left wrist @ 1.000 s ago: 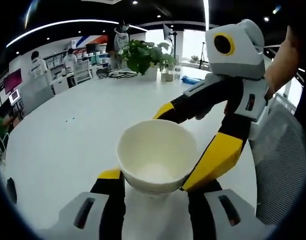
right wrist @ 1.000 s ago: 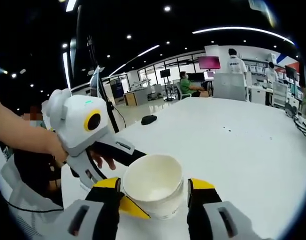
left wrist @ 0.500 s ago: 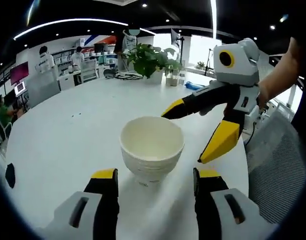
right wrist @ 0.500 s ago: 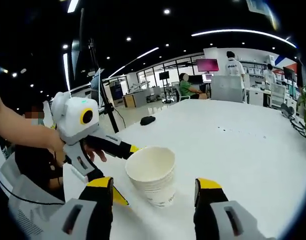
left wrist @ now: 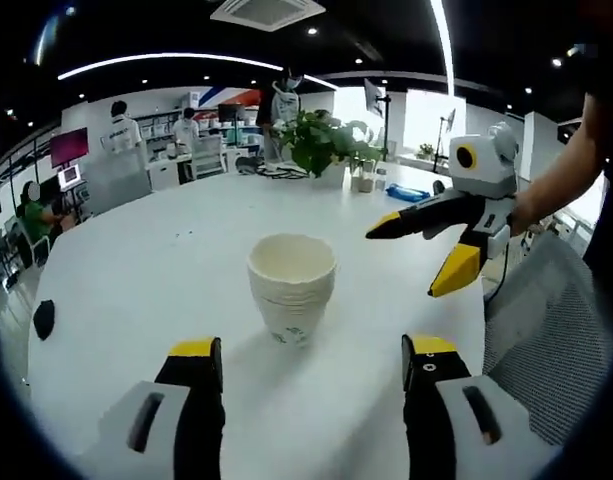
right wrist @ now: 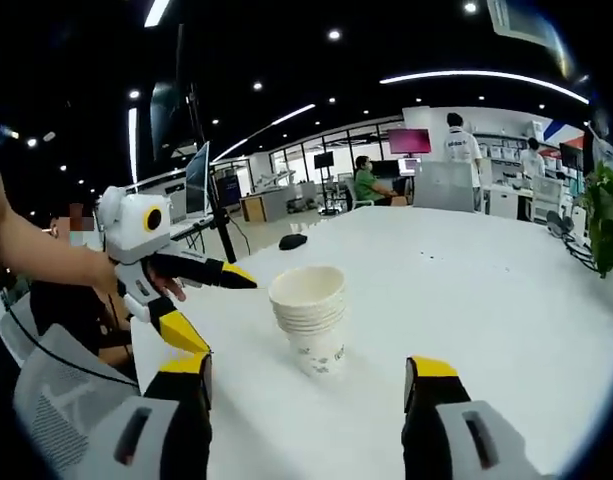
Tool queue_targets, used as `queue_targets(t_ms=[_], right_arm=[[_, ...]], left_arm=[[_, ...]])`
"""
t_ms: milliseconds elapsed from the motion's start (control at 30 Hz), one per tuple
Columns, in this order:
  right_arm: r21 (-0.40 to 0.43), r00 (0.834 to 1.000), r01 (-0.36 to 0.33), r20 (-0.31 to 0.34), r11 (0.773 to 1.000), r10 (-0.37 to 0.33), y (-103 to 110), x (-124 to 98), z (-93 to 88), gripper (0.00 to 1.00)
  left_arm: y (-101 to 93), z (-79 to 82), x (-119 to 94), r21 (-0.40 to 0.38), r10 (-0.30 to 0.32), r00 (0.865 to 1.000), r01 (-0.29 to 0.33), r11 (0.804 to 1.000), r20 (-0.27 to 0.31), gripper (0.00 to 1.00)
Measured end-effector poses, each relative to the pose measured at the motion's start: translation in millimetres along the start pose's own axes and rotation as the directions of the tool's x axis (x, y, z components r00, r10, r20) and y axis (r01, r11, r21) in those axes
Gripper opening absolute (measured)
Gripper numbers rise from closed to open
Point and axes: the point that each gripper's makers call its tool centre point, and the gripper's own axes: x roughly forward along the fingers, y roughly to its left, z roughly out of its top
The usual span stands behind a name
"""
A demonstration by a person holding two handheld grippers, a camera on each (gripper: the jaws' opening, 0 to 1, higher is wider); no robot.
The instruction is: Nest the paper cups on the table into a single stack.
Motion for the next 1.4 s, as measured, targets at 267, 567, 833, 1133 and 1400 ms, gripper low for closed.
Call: queue_targets(t_ms=[267, 567, 833, 1133, 1400], right_arm=[[-0.039, 1.0, 0.022, -0.002, 0.999, -0.023, 4, -30, -15.0, 0.86], [-0.052, 0.998, 0.056, -0.02, 0.997, -0.057, 5, -59, -32.8, 0.91], [-0.092, 0.998, 0.051, -0.029, 0.994, -0.054, 14, -65, -34.6, 1.0], [-0.137, 0.999, 0.033, -0.039, 0.99, -0.038, 17, -65, -37.2, 1.0], [-0.133, 0.999, 0.041, -0.03, 0.99, -0.045, 14, -66, -36.0, 1.0]], left_arm=[[-14.2, -10.5, -21, -0.054, 0.054, 0.998, -0.052, 0.997, 0.037, 0.78], [-26.5, -21.8, -38, -0.083, 0.097, 0.994, -0.092, 0.992, 0.056, 0.84], [-39.1, -24.0, -50, -0.118, 0.127, 0.988, -0.116, 0.986, 0.089, 0.87], [-33.9, -19.3, -54, -0.127, 0.172, 0.977, -0.156, 0.98, 0.125, 0.95], [-37.0, -19.6, -52, -0.105, 0.168, 0.979, -0.156, 0.982, 0.119, 0.99]])
